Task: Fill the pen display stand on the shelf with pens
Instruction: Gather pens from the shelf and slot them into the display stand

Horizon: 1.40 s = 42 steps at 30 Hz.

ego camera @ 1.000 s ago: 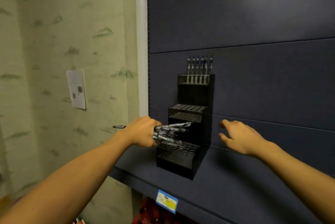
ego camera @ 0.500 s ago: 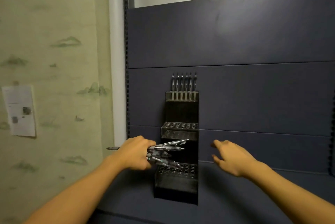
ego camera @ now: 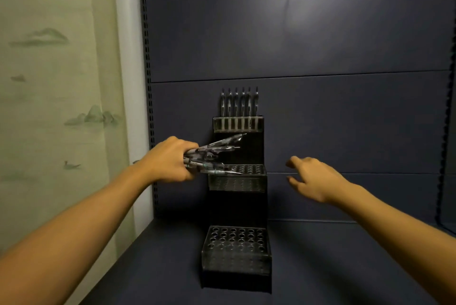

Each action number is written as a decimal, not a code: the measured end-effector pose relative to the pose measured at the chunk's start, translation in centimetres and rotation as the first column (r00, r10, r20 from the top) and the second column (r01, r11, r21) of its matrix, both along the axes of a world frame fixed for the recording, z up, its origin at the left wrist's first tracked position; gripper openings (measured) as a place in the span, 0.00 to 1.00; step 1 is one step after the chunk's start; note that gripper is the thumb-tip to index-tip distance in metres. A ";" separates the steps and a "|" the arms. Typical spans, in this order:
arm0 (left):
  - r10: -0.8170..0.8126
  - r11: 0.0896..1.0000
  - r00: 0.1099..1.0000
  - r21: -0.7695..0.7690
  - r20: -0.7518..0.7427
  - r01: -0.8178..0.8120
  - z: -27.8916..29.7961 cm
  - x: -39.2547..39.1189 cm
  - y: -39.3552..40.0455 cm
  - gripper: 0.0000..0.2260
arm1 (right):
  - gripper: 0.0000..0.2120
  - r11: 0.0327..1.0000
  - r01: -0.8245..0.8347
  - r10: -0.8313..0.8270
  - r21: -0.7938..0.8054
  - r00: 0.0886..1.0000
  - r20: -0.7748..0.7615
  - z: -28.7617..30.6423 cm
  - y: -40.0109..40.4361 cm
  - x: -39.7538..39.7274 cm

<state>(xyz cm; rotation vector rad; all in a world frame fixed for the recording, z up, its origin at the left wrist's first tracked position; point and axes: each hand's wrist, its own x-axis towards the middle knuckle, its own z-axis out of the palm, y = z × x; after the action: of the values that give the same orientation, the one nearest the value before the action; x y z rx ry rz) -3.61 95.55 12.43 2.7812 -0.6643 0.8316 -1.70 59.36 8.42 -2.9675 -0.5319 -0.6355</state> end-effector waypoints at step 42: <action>-0.195 0.974 0.980 -0.122 -0.042 0.189 -0.3 10.4 3.5 0.07 | 0.06 -0.040 -0.296 0.356 0.954 0.888 0.290 13.8 12.2 5.3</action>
<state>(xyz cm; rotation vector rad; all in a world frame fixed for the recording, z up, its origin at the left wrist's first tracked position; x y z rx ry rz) 6.84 99.07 12.16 2.5750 -0.8311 0.7299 3.62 71.53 22.19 -1.3430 -0.4513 -0.5107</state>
